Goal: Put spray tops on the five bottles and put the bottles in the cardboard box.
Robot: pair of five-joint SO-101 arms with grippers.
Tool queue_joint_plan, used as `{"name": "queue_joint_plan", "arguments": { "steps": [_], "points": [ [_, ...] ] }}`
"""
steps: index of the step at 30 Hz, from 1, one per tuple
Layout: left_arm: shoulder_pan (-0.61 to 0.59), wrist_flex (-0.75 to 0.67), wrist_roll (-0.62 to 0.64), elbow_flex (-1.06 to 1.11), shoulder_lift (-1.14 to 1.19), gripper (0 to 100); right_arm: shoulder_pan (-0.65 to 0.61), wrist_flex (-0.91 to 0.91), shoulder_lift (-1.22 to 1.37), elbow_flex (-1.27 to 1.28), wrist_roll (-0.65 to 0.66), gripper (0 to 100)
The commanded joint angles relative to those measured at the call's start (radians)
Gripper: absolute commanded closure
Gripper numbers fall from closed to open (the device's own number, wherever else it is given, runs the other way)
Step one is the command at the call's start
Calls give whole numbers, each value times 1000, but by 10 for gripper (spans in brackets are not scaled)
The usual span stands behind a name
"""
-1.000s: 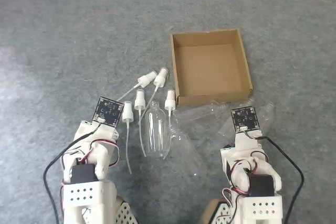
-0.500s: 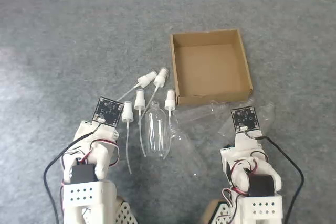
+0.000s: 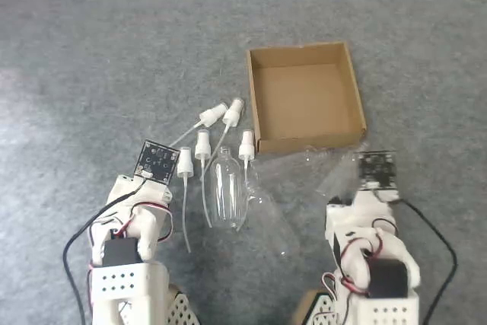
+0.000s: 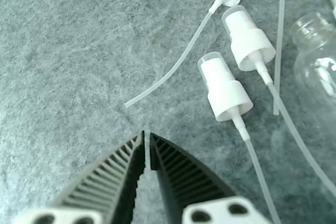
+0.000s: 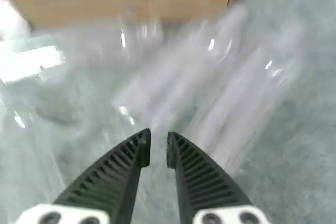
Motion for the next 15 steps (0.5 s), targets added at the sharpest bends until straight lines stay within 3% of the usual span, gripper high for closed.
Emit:
{"name": "queue_joint_plan", "arguments": {
  "steps": [1, 9, 15],
  "points": [
    [-2, 5, -8, -5, -15, 988, -5, 4, -2, -190, -78, 957],
    [-3, 5, -8, -5, -15, 988, -5, -157, 24, -226, -242, 954],
    [-3, 5, -8, -5, -15, 988, 2, -229, 266, -275, -261, 953]
  ]
}}
